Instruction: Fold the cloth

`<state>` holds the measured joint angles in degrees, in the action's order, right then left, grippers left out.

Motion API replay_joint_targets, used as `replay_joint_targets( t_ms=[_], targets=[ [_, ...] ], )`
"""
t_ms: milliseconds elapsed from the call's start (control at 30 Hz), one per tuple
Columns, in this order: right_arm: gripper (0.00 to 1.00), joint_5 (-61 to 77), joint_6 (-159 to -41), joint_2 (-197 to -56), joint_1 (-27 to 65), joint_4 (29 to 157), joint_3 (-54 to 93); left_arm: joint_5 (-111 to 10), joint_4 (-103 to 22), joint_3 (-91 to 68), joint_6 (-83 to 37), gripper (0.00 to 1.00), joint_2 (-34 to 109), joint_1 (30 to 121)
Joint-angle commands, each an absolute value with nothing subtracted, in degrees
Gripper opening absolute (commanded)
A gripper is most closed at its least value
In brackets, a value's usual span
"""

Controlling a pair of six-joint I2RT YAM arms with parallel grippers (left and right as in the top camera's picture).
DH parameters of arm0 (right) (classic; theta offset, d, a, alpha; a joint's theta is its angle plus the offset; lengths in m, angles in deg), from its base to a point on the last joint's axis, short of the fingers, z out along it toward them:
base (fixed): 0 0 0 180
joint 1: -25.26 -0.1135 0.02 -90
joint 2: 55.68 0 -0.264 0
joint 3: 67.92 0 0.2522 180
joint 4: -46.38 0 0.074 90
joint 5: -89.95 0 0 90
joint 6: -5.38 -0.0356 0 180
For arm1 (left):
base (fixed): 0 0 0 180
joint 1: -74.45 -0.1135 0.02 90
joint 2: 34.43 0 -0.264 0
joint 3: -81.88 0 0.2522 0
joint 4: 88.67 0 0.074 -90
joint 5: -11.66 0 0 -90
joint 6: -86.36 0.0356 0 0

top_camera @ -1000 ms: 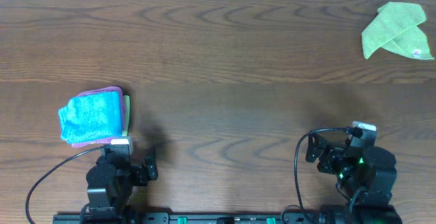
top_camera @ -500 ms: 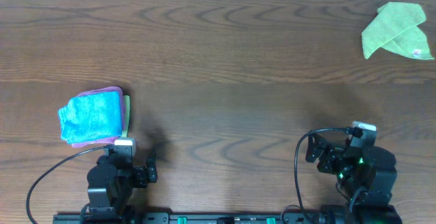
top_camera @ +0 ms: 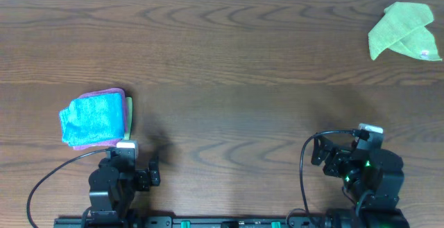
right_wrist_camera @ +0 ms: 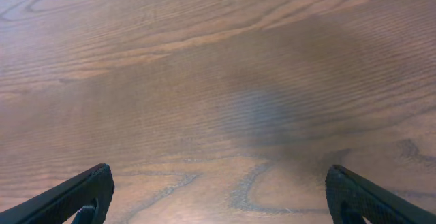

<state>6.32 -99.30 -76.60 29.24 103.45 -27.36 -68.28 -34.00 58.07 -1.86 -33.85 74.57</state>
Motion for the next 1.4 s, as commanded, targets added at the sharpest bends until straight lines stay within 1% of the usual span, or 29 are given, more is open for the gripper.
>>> replay_joint_targets(
  t_ms=[0, 200, 233, 333, 400, 633, 767, 1367],
  targets=[
    [0.99, 5.9, -100.0, -76.3, 29.7, 103.5, -27.3, -68.9, -32.1, 58.6, -0.9, 0.95, -34.2, 74.9],
    [0.99, 3.8, -99.8, -74.3, 29.7, 103.4, -28.3, -68.9, -32.1, 58.6, -0.9, 0.95, -34.2, 74.9],
    [0.99, 3.1, -98.5, -73.3, 29.6, 103.2, -29.2, -68.9, -32.1, 58.6, -0.9, 0.95, -34.2, 74.9],
    [0.99, 4.4, -88.8, -68.1, 28.9, 101.4, -33.9, -68.9, -32.1, 58.6, -0.9, 0.95, -34.2, 74.9],
    [0.99, 5.6, -84.6, -64.5, 28.9, 100.6, -37.0, -68.9, -32.1, 58.6, -0.9, 0.95, -34.2, 74.9],
    [0.99, 8.0, -77.1, -57.1, 28.9, 100.7, -44.8, -68.9, -32.1, 58.6, -0.9, 0.95, -34.2, 74.9],
    [0.99, 7.7, -73.4, -55.9, 28.9, 102.2, -44.8, -68.9, -32.1, 58.6, -0.9, 0.95, -34.2, 74.9],
    [0.99, 7.0, -73.4, -56.0, 28.9, 102.6, -44.8, -68.9, -32.0, 58.6, -0.9, 0.95, -34.2, 74.9]
  ],
)
